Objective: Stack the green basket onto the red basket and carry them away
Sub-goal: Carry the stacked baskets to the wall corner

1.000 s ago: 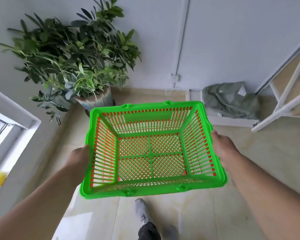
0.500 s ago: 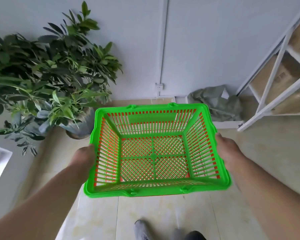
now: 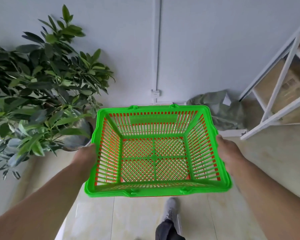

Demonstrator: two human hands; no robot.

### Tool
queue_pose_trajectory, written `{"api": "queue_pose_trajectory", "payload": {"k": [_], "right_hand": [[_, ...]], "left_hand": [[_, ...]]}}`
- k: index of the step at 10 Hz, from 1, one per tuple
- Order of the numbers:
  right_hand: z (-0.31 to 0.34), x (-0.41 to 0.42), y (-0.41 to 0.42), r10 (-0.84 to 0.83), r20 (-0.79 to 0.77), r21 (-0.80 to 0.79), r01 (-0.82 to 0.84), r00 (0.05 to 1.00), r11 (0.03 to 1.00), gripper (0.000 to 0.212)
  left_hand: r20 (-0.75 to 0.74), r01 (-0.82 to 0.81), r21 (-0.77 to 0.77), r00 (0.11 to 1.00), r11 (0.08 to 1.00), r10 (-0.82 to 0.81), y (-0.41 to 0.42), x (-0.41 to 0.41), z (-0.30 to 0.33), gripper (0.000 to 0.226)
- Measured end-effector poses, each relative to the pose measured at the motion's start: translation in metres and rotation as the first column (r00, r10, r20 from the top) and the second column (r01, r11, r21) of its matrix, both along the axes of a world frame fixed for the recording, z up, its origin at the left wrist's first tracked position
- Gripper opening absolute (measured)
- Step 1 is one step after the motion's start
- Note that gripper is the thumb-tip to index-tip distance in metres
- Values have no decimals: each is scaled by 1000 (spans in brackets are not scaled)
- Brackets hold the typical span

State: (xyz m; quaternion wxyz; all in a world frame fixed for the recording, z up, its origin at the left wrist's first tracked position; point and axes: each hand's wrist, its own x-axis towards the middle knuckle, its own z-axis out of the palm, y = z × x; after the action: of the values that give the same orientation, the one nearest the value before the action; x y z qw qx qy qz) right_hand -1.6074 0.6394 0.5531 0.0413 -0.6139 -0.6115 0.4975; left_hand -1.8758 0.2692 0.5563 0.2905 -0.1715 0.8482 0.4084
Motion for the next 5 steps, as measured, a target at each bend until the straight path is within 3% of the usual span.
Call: {"api": "queue_pose_trajectory", "payload": {"k": [1,2,3,5], "right_hand": [[-3,-22,39,10,15,0,-10,1000,1000,68],[-1,-39,60,16,2,-8,-16,1000,1000,59],[1,-61,81,37,-1,14,-37,999,999,59],[-12,-93,106,30,-18,-15,-31,999,999,62]], "left_hand": [[13,-27,3,1000,1000,27,26,-30,-28,50],[24,-54,37,998,998,53,48,-30,-14,58],[29,-117,34,993,993,116,84,-25,21,44],[62,-138,18,989,990,136,117,-50,24,34]]}}
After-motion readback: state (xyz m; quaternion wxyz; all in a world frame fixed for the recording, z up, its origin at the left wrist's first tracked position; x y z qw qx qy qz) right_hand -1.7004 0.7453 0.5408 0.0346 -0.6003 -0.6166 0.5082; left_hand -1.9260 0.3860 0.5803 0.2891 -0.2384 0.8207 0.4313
